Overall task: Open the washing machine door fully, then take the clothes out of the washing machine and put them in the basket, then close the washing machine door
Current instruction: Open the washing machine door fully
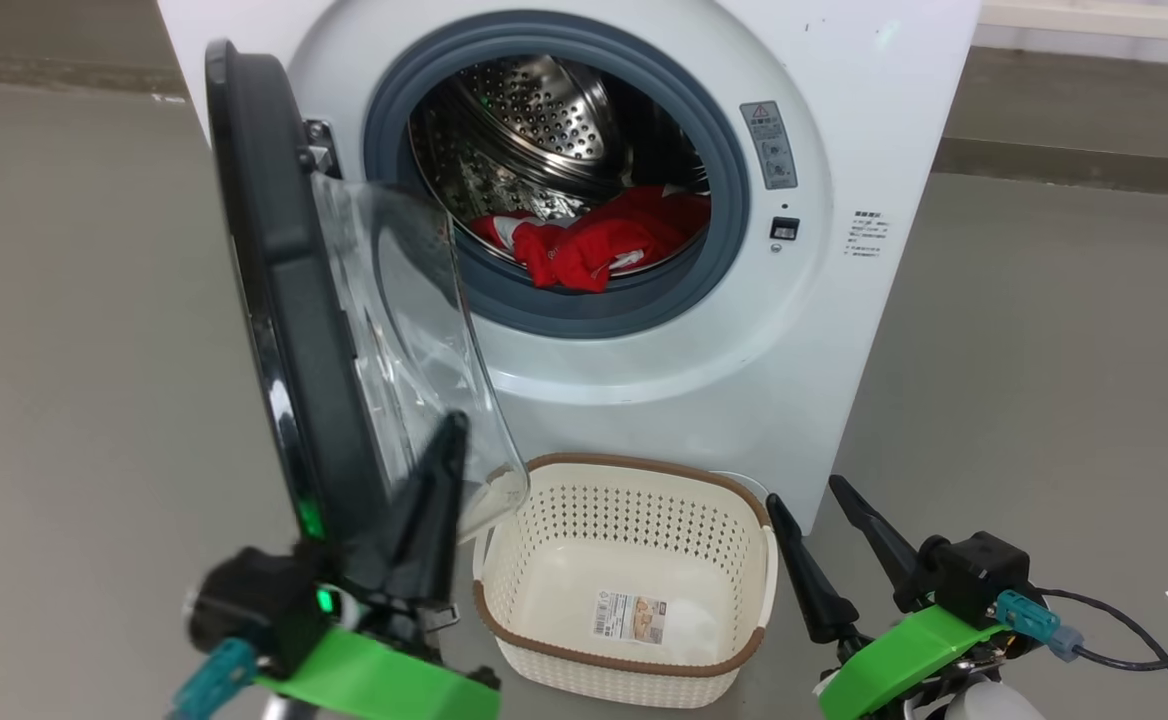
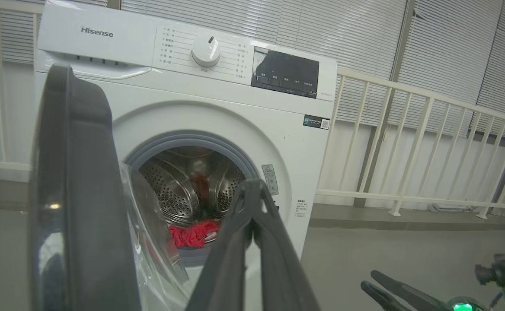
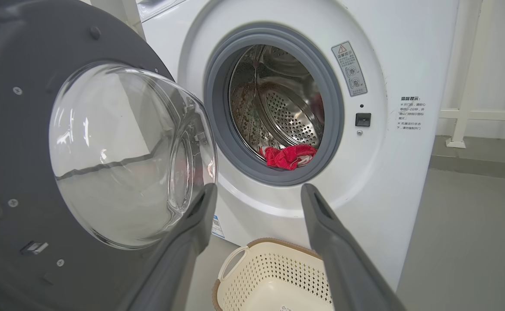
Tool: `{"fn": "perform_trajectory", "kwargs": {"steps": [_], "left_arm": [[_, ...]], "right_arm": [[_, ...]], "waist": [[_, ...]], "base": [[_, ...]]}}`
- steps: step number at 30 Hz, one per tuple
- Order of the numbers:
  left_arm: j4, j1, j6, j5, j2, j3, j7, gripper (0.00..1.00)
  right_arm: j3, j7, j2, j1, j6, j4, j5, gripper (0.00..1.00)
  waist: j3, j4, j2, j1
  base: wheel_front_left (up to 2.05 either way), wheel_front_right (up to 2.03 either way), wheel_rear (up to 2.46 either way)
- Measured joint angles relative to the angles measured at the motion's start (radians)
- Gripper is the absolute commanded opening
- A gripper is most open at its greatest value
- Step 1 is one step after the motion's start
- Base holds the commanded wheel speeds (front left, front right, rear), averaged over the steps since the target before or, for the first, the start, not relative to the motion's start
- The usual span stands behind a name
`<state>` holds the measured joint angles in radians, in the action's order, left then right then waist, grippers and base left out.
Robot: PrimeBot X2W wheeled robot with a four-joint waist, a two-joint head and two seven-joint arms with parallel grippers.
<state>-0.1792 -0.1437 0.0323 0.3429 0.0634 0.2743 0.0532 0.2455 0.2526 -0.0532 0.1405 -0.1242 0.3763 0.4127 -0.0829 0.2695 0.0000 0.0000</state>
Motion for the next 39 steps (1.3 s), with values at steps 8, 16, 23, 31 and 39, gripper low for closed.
{"fn": "perform_trajectory", "kwargs": {"steps": [8, 16, 23, 31, 39], "left_arm": [[0.132, 0.026, -0.012, 0.052, -0.008, 0.052, -0.049, 0.00], [0.209, 0.042, 0.040, 0.058, 0.005, 0.002, -0.033, 0.00], [0.225, 0.042, 0.051, 0.091, 0.010, -0.030, -0.036, 0.00], [0.222, 0.050, 0.091, 0.101, 0.032, -0.089, -0.035, 0.00], [0.188, 0.077, 0.149, 0.109, 0.068, -0.162, -0.039, 0.00]], "right_arm": [[0.004, 0.000, 0.000, 0.000, 0.000, 0.007, 0.000, 1.00], [-0.001, 0.000, 0.000, 0.000, 0.000, 0.012, 0.000, 1.00], [-0.005, 0.000, 0.000, 0.000, 0.000, 0.013, 0.000, 1.00], [-0.007, 0.000, 0.000, 0.000, 0.000, 0.014, -0.002, 1.00], [-0.006, 0.000, 0.000, 0.000, 0.000, 0.020, -0.009, 1.00]], "waist": [[0.005, -0.009, 0.0000, 0.0000], [0.015, -0.002, 0.0000, 0.0000], [0.023, 0.022, 0.0000, 0.0000], [0.033, 0.053, 0.0000, 0.0000], [0.047, 0.079, 0.0000, 0.0000]], "base": [[0.00, 0.00, 0.00], [0.00, 0.00, 0.00], [0.00, 0.00, 0.00], [0.00, 0.00, 0.00], [0.00, 0.00, 0.00]]}}
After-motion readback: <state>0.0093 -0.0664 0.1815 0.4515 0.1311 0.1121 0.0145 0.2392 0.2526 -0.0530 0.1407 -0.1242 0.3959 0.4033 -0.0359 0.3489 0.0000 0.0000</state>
